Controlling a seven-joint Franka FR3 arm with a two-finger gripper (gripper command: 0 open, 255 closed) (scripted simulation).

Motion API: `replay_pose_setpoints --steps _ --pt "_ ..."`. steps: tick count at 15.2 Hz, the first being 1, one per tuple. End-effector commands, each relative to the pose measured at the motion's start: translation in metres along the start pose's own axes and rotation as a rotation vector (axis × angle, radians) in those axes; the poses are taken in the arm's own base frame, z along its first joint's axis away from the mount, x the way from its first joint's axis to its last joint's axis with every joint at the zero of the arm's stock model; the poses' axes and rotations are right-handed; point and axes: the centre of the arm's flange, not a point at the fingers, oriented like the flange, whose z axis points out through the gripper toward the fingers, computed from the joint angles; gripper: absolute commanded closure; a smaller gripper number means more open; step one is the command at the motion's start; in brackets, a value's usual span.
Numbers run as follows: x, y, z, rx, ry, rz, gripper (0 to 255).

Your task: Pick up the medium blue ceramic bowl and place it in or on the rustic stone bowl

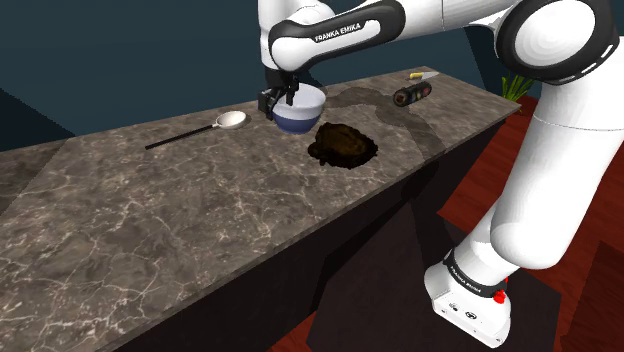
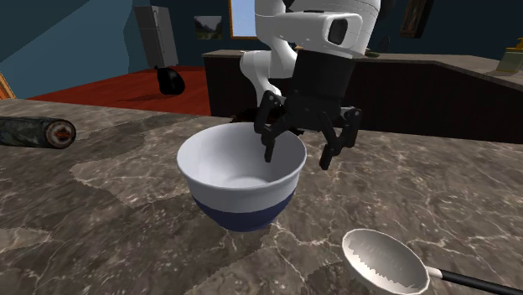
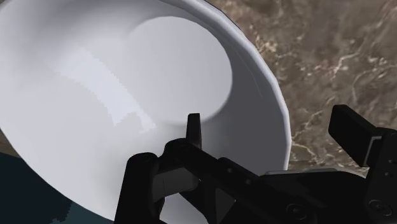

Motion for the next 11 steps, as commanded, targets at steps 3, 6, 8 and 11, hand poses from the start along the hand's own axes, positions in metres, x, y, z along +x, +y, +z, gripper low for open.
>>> replay_pose_setpoints --steps 3,6,8,11 --pt "0.0001 0.0000 0.0002 0.000 0.000 0.000 0" --pt "0.0001 0.0000 0.0002 0.000 0.000 0.000 255" --pt "0.0001 0.0000 0.0002 0.000 0.000 0.000 255" --pt "0.0001 0.0001 0.0001 0.000 0.000 0.000 255"
